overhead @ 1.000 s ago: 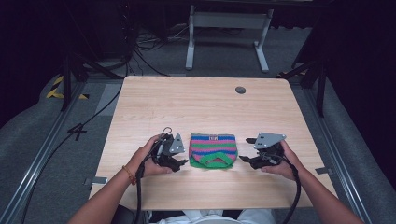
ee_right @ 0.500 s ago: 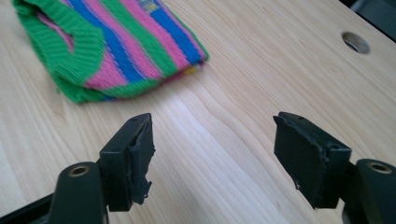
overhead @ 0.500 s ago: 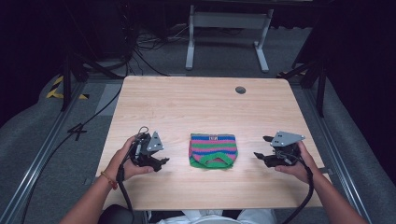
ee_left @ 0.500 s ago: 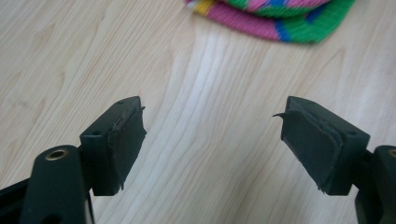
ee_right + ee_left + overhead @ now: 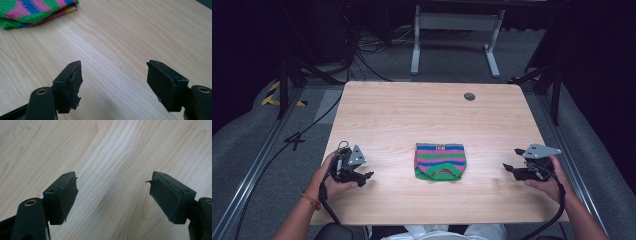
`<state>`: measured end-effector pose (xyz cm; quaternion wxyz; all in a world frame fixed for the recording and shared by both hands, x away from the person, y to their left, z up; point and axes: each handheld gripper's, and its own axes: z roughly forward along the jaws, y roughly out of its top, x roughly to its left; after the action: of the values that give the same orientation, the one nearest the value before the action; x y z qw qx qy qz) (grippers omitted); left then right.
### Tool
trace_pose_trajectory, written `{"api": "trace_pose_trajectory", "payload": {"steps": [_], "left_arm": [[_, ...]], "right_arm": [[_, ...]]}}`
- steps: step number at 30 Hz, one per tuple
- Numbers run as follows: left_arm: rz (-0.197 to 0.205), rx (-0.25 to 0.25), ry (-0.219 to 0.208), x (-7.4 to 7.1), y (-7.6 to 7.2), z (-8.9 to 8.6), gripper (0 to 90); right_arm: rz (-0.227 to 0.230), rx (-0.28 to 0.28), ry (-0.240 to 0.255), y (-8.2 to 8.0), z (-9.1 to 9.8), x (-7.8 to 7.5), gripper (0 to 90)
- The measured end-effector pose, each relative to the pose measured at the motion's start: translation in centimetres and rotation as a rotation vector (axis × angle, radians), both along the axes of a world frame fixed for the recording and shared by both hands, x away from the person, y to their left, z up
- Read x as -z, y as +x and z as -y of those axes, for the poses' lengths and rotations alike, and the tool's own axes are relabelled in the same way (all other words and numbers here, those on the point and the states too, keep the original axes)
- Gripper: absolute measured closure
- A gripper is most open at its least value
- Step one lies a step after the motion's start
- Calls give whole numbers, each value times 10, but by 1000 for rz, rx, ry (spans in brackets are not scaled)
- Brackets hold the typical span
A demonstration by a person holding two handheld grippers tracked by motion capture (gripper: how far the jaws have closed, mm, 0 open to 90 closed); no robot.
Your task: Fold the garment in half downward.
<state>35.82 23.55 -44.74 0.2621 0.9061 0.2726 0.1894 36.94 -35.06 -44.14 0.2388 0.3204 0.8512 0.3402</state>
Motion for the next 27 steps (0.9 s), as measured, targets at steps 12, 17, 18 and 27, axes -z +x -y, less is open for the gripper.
{"api": "trace_pose_trajectory", "payload": {"steps": [12,17,18,27], "left_arm": [[-59,-16,-87,7,-7,-28,222],[-92,-43,-133,14,-7,-39,209],[-105,-50,-139,17,-7,-43,207],[-112,-65,-186,23,-12,-51,204]], "right_arm": [[-58,121,61,-17,39,24,287],[-83,159,113,-24,51,33,281],[-90,176,121,-25,54,36,277],[-110,206,174,-26,62,44,267]]}}
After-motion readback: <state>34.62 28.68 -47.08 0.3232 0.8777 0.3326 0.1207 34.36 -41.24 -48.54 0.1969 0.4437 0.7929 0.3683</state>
